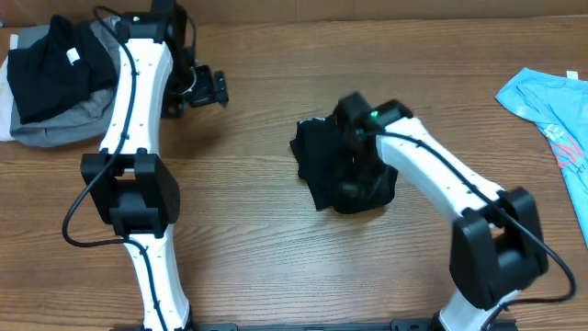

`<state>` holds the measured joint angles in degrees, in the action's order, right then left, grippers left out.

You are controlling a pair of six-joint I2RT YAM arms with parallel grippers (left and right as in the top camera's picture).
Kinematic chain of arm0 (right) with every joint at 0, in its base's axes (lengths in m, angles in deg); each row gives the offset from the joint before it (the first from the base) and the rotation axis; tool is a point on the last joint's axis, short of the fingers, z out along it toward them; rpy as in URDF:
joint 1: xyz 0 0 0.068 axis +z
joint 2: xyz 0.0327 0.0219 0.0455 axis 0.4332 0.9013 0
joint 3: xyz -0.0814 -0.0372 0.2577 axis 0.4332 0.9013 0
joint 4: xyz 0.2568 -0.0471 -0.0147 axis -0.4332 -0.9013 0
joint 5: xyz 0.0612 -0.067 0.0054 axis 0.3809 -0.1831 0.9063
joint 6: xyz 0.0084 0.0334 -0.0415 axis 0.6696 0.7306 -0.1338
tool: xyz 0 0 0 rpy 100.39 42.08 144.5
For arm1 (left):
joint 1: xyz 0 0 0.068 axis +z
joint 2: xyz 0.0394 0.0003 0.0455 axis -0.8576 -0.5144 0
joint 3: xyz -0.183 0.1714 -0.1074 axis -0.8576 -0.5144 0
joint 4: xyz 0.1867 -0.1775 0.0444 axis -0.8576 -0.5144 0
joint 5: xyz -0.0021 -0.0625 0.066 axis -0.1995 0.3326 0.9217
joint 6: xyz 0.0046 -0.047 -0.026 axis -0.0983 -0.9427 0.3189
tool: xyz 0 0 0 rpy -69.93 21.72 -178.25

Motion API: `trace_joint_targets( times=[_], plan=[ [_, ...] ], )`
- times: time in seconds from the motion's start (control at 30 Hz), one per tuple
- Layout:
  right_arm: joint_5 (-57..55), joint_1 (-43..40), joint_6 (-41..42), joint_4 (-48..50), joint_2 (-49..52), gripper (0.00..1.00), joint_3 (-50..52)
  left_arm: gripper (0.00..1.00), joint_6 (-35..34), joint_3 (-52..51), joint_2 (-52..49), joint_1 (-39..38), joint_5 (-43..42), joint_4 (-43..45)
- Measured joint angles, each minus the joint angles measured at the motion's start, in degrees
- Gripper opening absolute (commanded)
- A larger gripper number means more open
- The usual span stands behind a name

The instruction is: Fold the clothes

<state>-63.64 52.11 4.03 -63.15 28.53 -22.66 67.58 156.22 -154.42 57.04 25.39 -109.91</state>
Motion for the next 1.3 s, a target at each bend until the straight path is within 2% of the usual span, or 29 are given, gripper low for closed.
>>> trace_joint_targets(
  times=[0.07,0.2,0.27,0.47,0.7,1.1,1.13,1.2,1.23,1.27,1.3],
  plan=[
    [-1.03,-0.42,-0.76,2.95,-1.90,0.34,-5.09,1.00,1.01,0.00,0.00,-1.16,-1.95,1.36],
    [-1.51,-0.90,-2.10,9.75,-4.81,0.33,-9.07,1.00,1.84,0.00,0.00,-3.74,-4.02,2.86],
    [-1.55,-0.92,-2.45,12.02,-5.01,0.26,-9.20,1.00,2.19,0.00,0.00,-4.66,-4.17,2.91],
    [0.96,-0.92,-2.49,16.46,4.22,0.18,-8.94,0.99,2.29,0.00,0.00,-5.42,-2.43,1.99],
    [6.99,-0.68,-2.16,24.59,14.12,0.17,-8.22,0.99,1.97,0.00,0.00,-4.96,-0.17,1.88],
    [9.03,4.61,-2.19,24.85,15.67,0.21,-8.44,1.00,1.95,0.00,0.00,-4.87,0.11,2.29],
    [8.81,5.01,-2.16,23.28,15.67,0.24,-8.68,1.00,1.97,0.00,0.00,-4.87,0.04,2.67],
    [7.85,5.20,-2.14,18.40,15.67,0.35,-10.43,1.00,2.45,0.00,0.00,-4.87,-1.03,3.98],
    [7.02,4.98,-2.14,15.32,15.67,0.63,-12.15,1.00,2.97,0.00,0.00,-4.87,-2.16,4.98],
    [6.29,4.48,-2.08,12.96,15.63,1.00,-14.29,1.00,3.58,0.00,0.00,-4.87,-3.28,6.01],
    [5.35,3.67,-1.68,10.69,15.12,1.00,-16.94,1.00,4.04,0.00,0.00,-4.87,-4.37,6.91]
  ],
)
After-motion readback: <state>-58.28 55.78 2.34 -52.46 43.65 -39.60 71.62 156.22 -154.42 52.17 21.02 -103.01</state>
